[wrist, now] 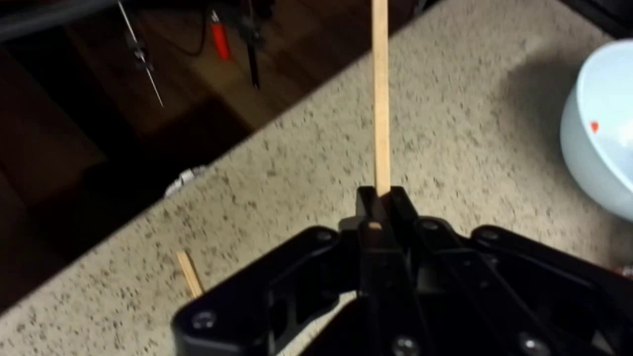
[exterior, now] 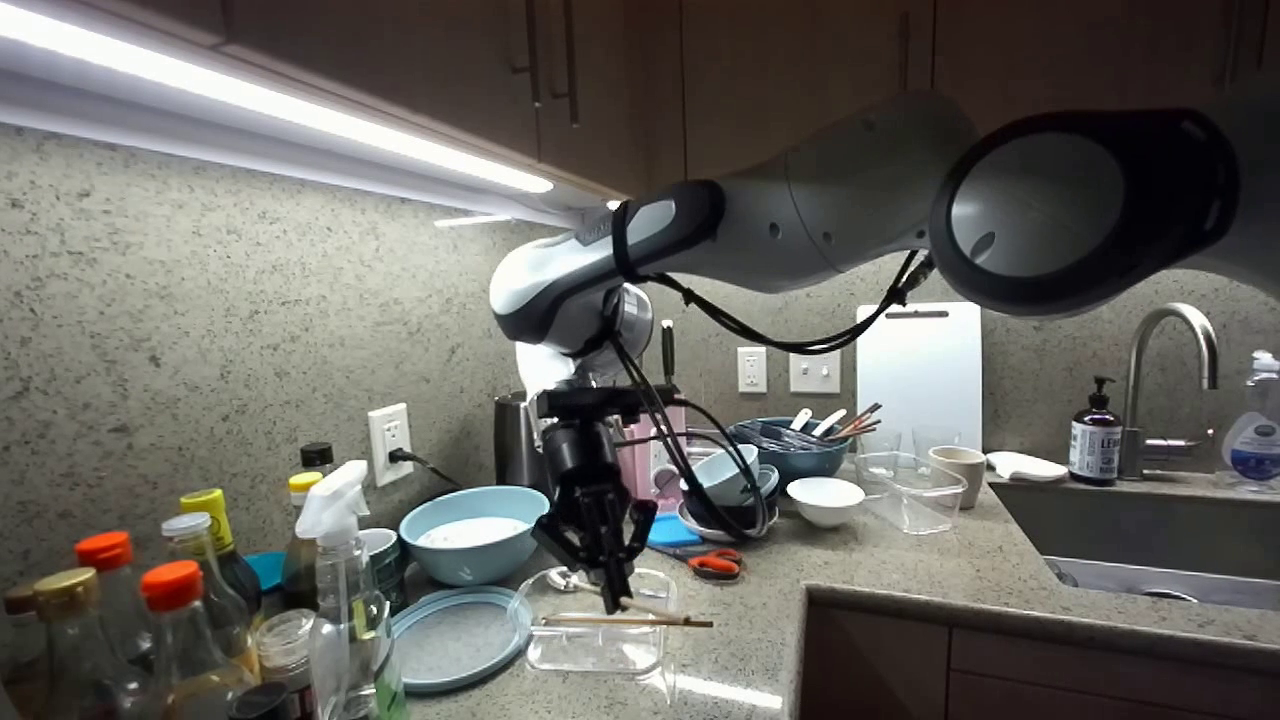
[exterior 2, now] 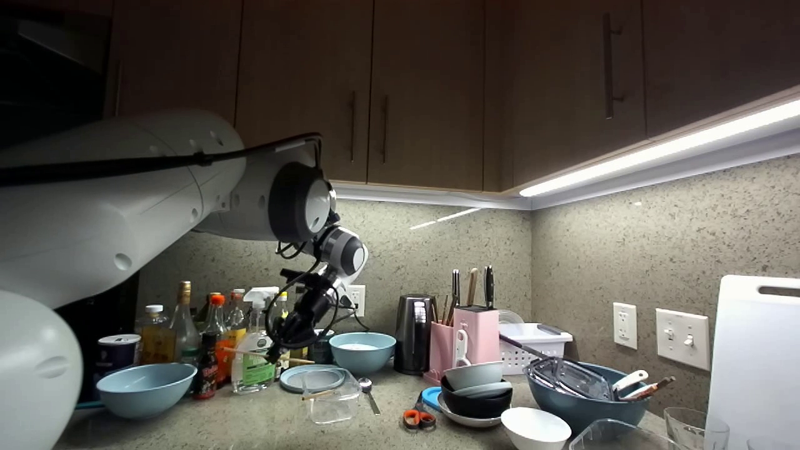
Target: Put the wood sticks in the the bowl
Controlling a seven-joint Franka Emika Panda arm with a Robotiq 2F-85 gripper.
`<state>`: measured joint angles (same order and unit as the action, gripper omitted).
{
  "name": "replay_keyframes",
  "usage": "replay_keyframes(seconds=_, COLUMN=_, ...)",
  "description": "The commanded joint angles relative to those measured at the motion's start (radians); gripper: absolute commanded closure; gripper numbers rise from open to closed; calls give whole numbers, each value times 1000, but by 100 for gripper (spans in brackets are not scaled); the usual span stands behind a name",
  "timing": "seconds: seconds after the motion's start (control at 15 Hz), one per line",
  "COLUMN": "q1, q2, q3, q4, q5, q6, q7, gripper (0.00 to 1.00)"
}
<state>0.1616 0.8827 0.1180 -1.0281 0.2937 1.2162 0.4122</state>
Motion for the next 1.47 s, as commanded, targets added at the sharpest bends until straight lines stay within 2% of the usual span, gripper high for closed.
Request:
replay_keyframes(seconds=0.0, q1=-36, q2=-62, q3=-8, q4=-25, q5=63, q6=-244, q7=20, gripper=93)
replay_keyframes(seconds=0.13, q1=-47, q2=-70, q3=-37, q4=-14, q5=84, q6=-346, q7=44, gripper=93)
replay_keyframes(seconds=0.2, q1=-17, q2=-44, q3=-44, q4=8, q5=57, q6=-285, q7=-1, gripper=93)
replay_keyframes(seconds=0.33, q1=-31, q2=-53, q3=-57, q4=7, q5=66, q6=-328, q7=-1, gripper=93)
replay_keyframes(seconds=0.47, q1=-31, q2=1, q3=-62, q4=68, q5=44, q6=-346, q7=-15, gripper=93)
replay_keyframes(seconds=1.07, q1=4, q2=217, q3=-72, q4=320, q5=-173, q6=-472, q7=-200, gripper=93)
replay_keyframes(seconds=1.33, q1=31, q2=260, q3=-70, q4=380, q5=-274, q6=-444, q7=-275, gripper=93)
replay_keyframes(seconds=1.4, q1=26, q2=267, q3=-65, q4=390, q5=-258, q6=-408, q7=-257, gripper=93)
